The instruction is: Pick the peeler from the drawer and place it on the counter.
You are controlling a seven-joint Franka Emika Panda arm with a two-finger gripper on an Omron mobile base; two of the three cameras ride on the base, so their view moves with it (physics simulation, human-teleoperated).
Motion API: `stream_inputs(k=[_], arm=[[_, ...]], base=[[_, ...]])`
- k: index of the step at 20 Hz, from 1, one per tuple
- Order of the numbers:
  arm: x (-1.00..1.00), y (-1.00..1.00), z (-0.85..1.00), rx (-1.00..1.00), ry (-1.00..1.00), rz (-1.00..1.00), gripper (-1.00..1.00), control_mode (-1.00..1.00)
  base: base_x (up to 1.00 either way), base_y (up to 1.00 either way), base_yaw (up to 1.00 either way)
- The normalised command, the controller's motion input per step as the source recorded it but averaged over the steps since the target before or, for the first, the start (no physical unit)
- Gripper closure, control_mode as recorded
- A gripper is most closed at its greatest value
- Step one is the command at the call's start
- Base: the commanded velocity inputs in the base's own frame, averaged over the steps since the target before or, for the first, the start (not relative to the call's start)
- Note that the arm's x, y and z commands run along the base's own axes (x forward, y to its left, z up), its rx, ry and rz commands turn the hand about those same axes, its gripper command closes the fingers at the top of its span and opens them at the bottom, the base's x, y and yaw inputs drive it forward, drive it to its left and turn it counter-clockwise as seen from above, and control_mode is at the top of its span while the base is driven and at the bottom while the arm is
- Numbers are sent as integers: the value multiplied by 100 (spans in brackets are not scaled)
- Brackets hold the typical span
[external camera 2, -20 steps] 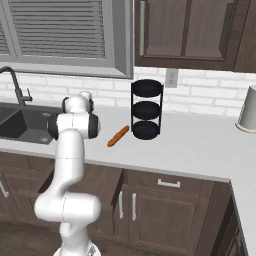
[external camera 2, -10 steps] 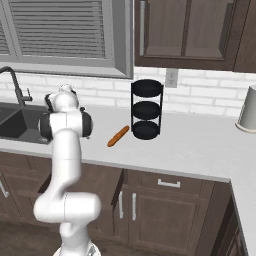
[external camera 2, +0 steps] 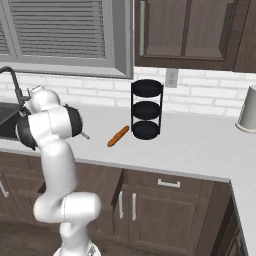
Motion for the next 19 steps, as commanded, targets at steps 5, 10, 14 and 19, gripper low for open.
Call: stream_inputs(k=[5, 10, 14, 19], arm=[[-100, 35, 33, -2, -21, 10, -100, -100], [-95, 24, 31, -8, -16, 12, -100, -100], [-16, 12, 0, 0, -2, 1, -100, -100], [0, 0, 0, 0, 0, 0, -100, -100]], base=[[0, 0, 0], [0, 0, 0], [0, 0, 0], [0, 0, 0]])
